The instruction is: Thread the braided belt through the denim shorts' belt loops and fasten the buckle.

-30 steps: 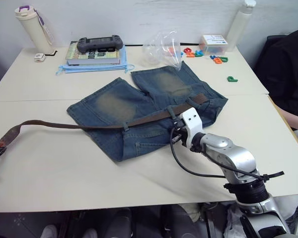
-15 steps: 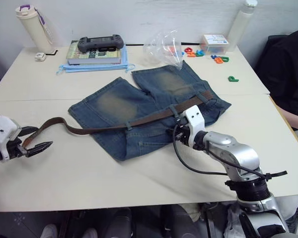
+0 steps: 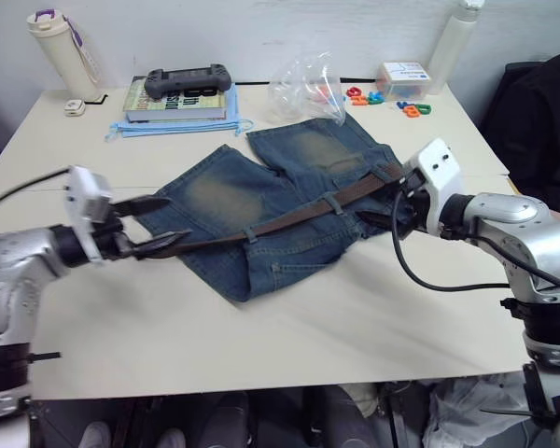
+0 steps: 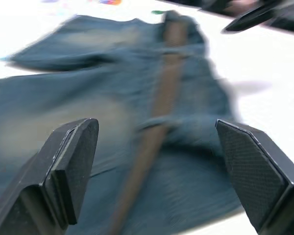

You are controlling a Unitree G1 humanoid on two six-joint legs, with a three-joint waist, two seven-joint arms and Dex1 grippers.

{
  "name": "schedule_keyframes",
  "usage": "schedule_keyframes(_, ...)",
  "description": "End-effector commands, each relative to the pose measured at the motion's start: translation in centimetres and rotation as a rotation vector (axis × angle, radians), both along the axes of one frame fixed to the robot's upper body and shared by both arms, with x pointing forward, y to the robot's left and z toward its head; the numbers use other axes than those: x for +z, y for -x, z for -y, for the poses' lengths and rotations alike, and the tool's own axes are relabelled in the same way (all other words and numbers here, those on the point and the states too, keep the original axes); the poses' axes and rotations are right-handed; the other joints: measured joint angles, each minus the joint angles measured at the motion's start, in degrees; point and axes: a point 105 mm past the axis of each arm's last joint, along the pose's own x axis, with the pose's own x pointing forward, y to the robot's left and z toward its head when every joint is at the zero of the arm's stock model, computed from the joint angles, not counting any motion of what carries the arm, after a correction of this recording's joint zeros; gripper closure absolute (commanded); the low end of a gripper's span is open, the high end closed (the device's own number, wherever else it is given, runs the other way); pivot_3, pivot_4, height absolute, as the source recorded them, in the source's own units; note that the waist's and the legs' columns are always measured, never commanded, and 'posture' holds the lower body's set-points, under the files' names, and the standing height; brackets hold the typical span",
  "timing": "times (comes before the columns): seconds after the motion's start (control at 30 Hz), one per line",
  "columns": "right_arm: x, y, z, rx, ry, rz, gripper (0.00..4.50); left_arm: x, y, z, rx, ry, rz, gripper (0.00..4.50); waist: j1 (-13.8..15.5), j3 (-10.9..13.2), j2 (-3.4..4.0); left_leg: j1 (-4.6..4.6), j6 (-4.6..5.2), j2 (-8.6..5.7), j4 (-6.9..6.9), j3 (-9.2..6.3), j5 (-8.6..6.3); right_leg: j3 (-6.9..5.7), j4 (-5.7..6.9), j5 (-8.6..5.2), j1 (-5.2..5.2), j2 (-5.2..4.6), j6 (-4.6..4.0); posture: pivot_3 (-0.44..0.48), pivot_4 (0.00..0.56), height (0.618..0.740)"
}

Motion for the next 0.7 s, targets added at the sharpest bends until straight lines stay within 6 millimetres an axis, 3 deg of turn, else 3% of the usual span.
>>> schedule_keyframes(0.03, -0.7, -0.5, 0.2, -0.012, 0.009, 0.025, 0.03, -0.7, 1.6, 2.8, -0.103, -0.01, -0.005, 0.3, 0.01, 0.01, 0.02, 0.0, -0.18, 0.0, 0.0, 0.01, 0.1, 0.01, 0.03, 0.0, -0.02, 0.01, 0.0, 0.0, 0.15, 0.667)
schedule_keyframes(0.3, -2.9, -1.2, 0.7, -0.034, 0.099, 0.052, 0.03, -4.7, 2.4, 6.5, -0.237, -0.176, 0.065, 0.3, 0.31, 0.04, 0.08, 0.02, -0.24, 0.02, 0.06, 0.02, 0.15, 0.01, 0.06, 0.0, 0.01, 0.06, 0.0, 0.0, 0.15, 0.667)
schedule_keyframes(0.7, -0.9, -0.8, 2.4, -0.062, 0.147, 0.096, 0.03, -7.7, -1.2, 9.8, -0.077, -0.361, 0.281, 0.3, 1.24, 0.08, 0.17, -0.01, -0.2, -0.01, 0.15, 0.05, 0.14, 0.01, 0.05, 0.01, 0.02, 0.07, 0.02, 0.0, 0.15, 0.667)
